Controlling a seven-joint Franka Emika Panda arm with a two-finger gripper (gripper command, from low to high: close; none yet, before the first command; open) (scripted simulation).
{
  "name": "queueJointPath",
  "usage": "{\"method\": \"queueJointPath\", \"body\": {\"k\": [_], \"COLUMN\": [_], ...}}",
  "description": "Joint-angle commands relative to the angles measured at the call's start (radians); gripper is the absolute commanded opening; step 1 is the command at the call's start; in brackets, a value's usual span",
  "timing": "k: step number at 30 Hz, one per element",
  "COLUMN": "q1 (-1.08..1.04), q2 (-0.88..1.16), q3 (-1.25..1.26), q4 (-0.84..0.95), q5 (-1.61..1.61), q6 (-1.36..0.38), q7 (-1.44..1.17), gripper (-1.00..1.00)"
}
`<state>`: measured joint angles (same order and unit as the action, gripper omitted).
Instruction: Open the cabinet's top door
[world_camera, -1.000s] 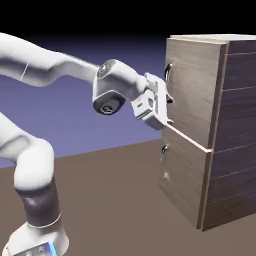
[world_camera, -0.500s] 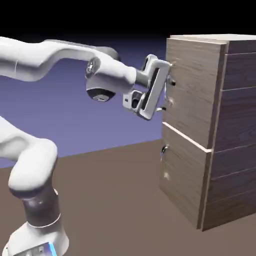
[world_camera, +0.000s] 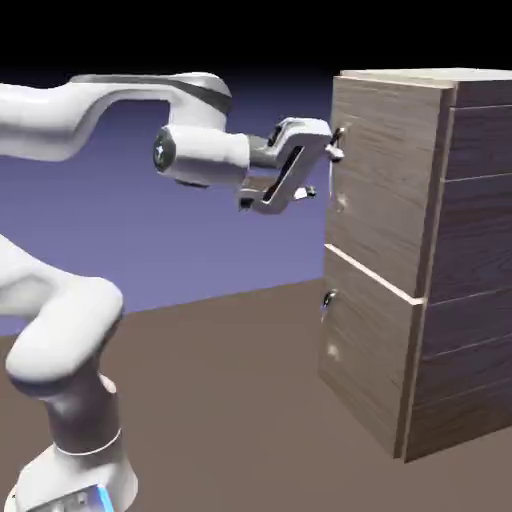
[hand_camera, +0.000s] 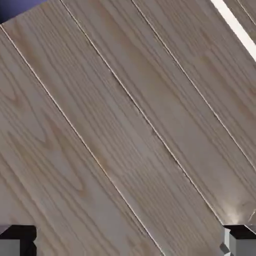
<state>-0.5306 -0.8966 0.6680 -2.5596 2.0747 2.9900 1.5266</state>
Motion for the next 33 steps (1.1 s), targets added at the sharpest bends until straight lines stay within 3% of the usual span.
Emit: {"method": "queueJointPath", "body": {"k": [1,17,24,25,33], "q1": [-0.011,-0.193,-0.374,-0.375,-0.121], "q2": [-0.007,-0.116,-0.039,-0.039,-0.028], "q3": [0.014,0.238,0.345,0.345,0.131], "q4": [0.005,0.089,0.206,0.206,0.026], "q5": [0.044,0.74,0.801,0.801,0.605], "q6": [-0.001,-0.017,-0.07,-0.07,-0.214], "q7": [0.016,0.28,0.271,0.271,0.312], "gripper": [0.0,0.0,0.0,-1.0,-1.0]}}
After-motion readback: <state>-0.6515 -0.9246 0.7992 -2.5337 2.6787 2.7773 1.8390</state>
